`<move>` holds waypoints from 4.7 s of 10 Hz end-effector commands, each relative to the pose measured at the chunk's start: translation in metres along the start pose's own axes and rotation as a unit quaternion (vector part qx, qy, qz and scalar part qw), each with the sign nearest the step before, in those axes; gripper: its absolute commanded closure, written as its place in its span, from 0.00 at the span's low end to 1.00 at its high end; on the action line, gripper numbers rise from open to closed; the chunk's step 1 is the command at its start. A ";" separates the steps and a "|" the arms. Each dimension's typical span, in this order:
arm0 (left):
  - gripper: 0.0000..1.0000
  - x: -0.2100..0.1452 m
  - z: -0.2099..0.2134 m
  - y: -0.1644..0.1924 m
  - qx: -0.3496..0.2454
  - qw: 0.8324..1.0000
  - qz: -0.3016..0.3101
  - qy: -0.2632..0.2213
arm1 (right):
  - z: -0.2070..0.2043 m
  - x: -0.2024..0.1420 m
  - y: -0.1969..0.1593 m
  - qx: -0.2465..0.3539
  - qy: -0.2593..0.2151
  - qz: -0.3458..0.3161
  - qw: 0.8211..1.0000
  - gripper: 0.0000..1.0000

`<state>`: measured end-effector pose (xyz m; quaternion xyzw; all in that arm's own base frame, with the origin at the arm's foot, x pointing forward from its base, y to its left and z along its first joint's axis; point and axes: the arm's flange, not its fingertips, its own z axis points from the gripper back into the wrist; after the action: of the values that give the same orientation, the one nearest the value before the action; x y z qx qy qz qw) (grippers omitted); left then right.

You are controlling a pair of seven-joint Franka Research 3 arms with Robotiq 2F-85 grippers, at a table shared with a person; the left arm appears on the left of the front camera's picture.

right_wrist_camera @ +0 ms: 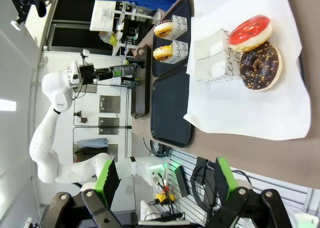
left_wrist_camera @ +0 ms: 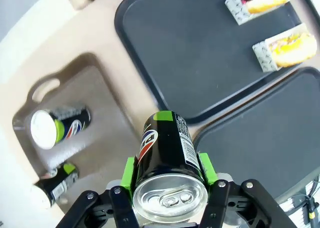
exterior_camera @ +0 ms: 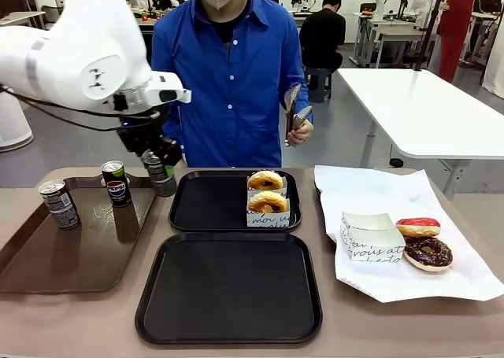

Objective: Set up donuts and drinks on trays.
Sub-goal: Pick up one Pepsi coke and place it on the Flat Tray, then pick up one Pepsi coke from the Handle tray and place it on the Flat Tray without a Pepsi coke.

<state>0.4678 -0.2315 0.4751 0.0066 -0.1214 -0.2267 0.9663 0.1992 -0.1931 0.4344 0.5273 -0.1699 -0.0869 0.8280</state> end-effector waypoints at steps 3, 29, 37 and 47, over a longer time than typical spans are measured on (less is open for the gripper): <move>0.42 0.074 -0.061 -0.017 0.002 0.999 0.002 0.035 | 0.000 0.001 0.001 0.009 -0.003 0.006 1.000 0.00; 0.00 -0.085 -0.023 0.004 -0.036 0.999 -0.024 -0.022 | 0.000 0.001 0.001 0.009 -0.003 0.006 1.000 0.00; 0.00 -0.104 0.045 0.119 -0.066 0.984 0.147 -0.071 | 0.000 0.001 0.001 0.009 -0.003 0.006 1.000 0.00; 0.00 -0.138 0.043 0.200 -0.008 0.970 0.240 0.024 | 0.000 0.001 0.001 0.009 -0.003 0.006 1.000 0.00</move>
<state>0.4251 0.0062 0.5010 -0.0228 -0.0953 0.0081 0.9952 0.1993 -0.1930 0.4346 0.5270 -0.1695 -0.0869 0.8282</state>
